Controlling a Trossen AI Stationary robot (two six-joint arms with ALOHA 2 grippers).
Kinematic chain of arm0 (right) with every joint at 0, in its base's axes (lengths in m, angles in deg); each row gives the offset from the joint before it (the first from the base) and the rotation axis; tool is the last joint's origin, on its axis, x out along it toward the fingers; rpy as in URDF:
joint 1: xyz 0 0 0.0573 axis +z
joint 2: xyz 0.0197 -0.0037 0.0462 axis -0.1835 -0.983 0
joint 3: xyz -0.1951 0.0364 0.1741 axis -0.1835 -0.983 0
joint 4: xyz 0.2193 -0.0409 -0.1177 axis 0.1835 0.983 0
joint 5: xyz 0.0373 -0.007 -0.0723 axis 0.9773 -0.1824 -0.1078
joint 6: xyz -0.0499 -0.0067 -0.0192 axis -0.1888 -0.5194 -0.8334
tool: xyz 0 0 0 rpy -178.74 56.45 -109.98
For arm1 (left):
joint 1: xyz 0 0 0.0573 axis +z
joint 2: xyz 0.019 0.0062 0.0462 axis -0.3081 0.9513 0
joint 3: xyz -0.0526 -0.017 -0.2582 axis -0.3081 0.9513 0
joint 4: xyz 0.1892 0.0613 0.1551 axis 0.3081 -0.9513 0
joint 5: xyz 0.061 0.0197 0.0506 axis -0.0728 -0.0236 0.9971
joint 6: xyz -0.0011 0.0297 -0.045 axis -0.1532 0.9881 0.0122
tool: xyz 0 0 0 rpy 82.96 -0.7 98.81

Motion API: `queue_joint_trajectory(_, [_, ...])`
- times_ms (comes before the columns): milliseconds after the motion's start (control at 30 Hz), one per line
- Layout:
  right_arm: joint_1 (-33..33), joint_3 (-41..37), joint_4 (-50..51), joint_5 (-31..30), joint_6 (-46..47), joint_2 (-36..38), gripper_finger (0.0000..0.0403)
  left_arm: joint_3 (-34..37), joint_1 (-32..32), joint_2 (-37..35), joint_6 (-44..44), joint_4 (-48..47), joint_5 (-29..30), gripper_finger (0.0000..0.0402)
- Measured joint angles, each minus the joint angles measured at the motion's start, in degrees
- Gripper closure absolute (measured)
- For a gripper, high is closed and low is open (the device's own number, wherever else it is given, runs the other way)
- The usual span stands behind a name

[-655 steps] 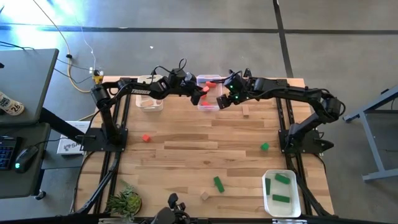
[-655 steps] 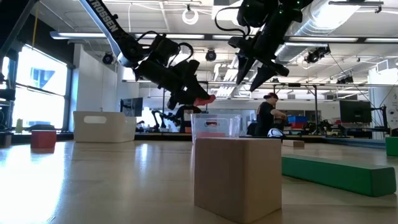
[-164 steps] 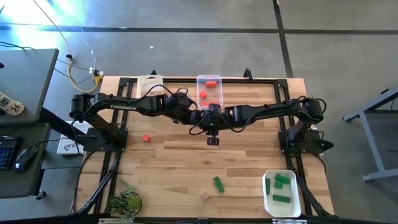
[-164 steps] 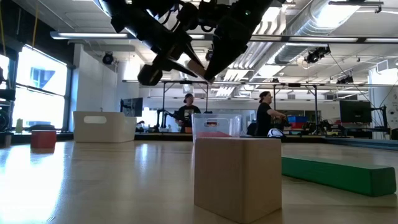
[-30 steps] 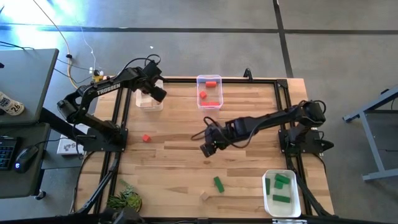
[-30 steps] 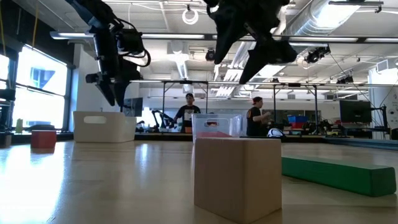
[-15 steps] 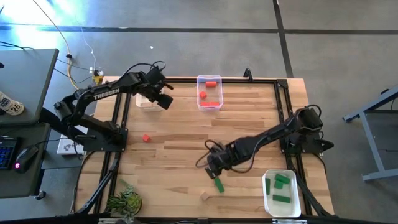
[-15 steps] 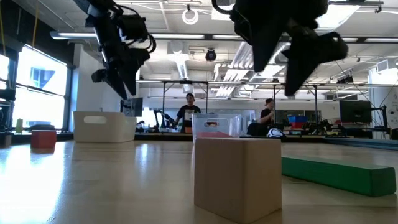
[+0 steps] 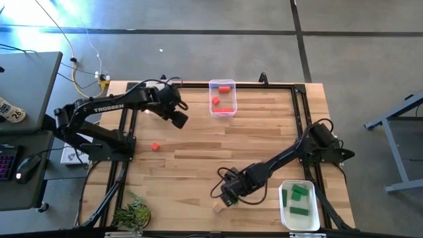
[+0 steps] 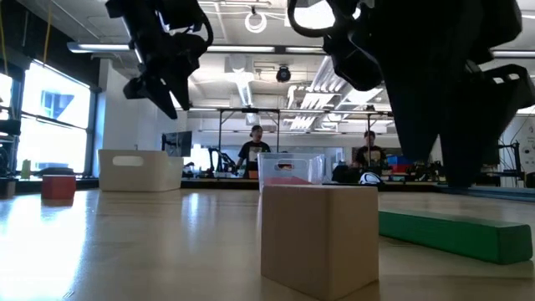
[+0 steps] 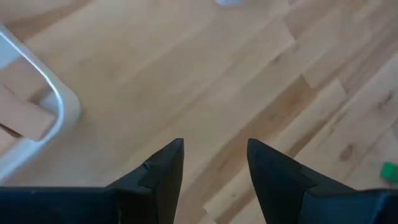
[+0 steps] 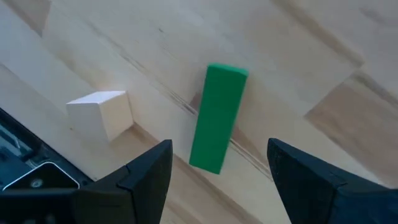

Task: Sort & place blocks by color
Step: Put the green block into the bottom white bin

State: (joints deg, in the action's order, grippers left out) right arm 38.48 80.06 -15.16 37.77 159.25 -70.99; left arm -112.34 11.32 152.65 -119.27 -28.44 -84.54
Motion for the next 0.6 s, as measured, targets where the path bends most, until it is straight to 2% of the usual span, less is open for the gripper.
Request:
queue_joint_trajectory(400, [0.73, 0.12, -3.00, 0.11, 4.21, -5.03, 0.0155, 0.00, -6.61, -0.01, -2.60, -1.37, 2.09, 0.0239])
queue_joint_trajectory(600, [0.81, 0.43, -0.84, -0.02, 5.99, -6.51, 0.0155, 0.02, -7.93, -0.01, -2.59, -2.16, 3.10, 0.0239])
